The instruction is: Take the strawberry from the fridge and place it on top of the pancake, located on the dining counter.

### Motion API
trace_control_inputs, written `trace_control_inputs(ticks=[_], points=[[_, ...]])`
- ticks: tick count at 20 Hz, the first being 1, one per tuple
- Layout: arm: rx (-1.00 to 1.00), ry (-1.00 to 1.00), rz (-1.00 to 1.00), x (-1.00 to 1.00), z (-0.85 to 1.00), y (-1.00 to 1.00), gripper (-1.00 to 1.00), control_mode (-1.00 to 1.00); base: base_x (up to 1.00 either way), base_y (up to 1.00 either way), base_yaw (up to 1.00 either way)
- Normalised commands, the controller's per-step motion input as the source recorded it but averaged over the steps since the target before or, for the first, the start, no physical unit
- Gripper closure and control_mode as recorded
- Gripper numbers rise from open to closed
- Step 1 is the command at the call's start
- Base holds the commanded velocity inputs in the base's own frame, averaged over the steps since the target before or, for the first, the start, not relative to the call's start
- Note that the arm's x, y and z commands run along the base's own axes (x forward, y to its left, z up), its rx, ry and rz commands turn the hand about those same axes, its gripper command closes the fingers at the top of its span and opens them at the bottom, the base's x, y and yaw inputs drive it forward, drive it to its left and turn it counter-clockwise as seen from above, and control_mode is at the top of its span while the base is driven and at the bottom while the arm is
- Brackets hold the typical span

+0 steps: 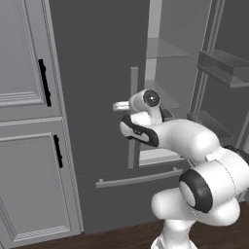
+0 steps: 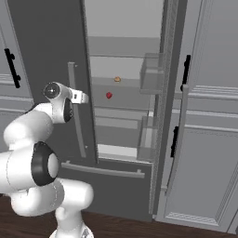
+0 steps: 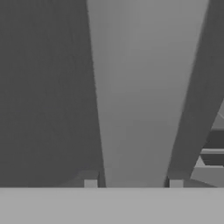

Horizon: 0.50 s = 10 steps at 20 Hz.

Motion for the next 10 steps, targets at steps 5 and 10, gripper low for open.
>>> trace_control_inputs(ticks=[5, 10], points=[[0.00, 0.00, 0.05, -1.00, 0.00, 0.62, 1.00, -1.00, 0.00, 0.00, 0.00], [0.00, 0.00, 0.00, -1.00, 0.00, 0.75, 1.00, -1.00, 0.00, 0.00, 0.00]])
